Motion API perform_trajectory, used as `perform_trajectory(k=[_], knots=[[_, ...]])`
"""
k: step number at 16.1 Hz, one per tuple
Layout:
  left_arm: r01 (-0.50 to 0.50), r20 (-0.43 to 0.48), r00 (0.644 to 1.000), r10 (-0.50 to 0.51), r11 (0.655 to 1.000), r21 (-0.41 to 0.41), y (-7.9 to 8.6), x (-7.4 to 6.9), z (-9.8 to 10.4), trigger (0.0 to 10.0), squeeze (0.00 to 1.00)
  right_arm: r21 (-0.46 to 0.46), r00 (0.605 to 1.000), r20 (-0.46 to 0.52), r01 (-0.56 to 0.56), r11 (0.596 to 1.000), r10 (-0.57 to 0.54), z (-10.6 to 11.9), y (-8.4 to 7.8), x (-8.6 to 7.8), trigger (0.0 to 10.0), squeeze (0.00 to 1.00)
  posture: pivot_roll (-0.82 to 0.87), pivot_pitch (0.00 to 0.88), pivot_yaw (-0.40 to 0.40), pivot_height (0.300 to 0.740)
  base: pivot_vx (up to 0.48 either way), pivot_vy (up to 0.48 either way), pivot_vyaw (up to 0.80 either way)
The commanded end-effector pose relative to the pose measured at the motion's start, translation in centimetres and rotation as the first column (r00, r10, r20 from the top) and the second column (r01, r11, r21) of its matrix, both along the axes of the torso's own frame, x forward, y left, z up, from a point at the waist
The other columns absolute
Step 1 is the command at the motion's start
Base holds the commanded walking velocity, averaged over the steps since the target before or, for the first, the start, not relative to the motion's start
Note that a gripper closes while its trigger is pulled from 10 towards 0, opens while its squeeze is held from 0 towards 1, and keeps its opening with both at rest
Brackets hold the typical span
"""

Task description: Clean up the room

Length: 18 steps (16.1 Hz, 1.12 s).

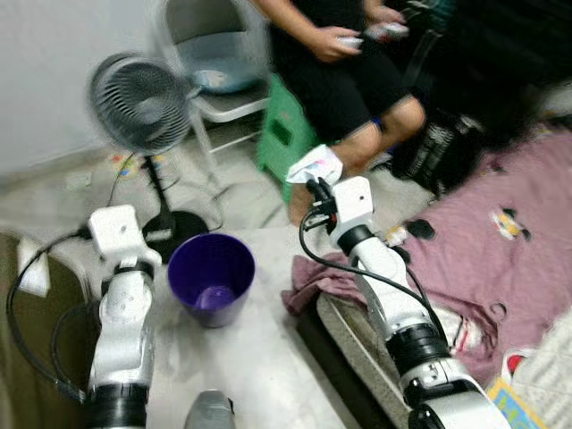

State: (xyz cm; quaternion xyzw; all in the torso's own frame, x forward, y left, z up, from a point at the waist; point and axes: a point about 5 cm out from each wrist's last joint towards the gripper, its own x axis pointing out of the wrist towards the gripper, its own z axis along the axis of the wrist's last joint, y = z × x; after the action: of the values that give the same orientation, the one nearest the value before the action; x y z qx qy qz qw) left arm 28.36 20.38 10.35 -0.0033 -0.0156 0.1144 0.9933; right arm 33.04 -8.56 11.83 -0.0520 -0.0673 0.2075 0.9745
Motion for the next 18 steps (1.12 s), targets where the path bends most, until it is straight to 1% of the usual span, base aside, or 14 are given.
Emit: perform_trajectory(k=[1,4,6,8,11,14,18], knots=[[0.028,-0.002,1.0,-0.028,0.999,-0.019,-0.6,0.6,0.1,10.0,0.0,-0.005,1.0,0.01,0.018,1.0,-0.018,0.2,-0.4,0.1,10.0,0.0,0.09,0.0,-0.043,0.74,0.0,0.0,0.8],[0.061,0.0,0.998,-0.061,0.997,-0.044,-1.4,1.2,0.1,10.0,0.0,-0.009,0.999,0.014,0.036,0.999,-0.036,0.1,-1.0,-0.1,10.0,0.0,0.06,0.0,-0.036,0.74,0.0,0.0,0.8],[0.084,0.002,0.996,-0.084,0.996,-0.039,-1.7,1.5,0.2,10.0,0.0,-0.012,0.999,0.017,0.045,0.999,-0.045,0.1,-1.2,-0.1,10.0,0.0,0.05,0.0,-0.036,0.74,0.0,0.0,0.8],[0.111,-0.001,0.994,-0.111,0.993,-0.042,-2.0,1.6,0.1,10.0,0.0,-0.015,0.999,0.019,0.045,0.999,-0.045,0.2,-1.1,0.0,10.0,0.0,0.05,0.0,-0.039,0.74,0.0,0.0,0.8],[0.115,0.002,0.993,-0.115,0.992,-0.046,-2.1,1.7,0.1,10.0,0.0,-0.022,0.999,0.025,0.038,0.999,-0.037,0.3,-0.9,0.1,10.0,0.0,0.06,0.0,-0.049,0.74,0.0,0.0,0.77],[0.119,0.006,0.993,-0.119,0.991,-0.053,-2.3,1.9,0.1,10.0,0.0,-0.022,0.998,0.027,0.051,0.998,-0.05,0.4,-1.1,0.1,10.0,0.0,0.05,0.0,-0.051,0.74,0.0,0.0,0.0],[0.156,0.004,0.988,-0.156,0.986,-0.058,-2.8,2.3,0.1,10.0,0.0,-0.019,0.996,0.025,0.084,0.996,-0.083,0.0,-1.6,-0.5,10.0,0.0,0.0,0.0,-0.008,0.74,0.0,0.0,0.0]])
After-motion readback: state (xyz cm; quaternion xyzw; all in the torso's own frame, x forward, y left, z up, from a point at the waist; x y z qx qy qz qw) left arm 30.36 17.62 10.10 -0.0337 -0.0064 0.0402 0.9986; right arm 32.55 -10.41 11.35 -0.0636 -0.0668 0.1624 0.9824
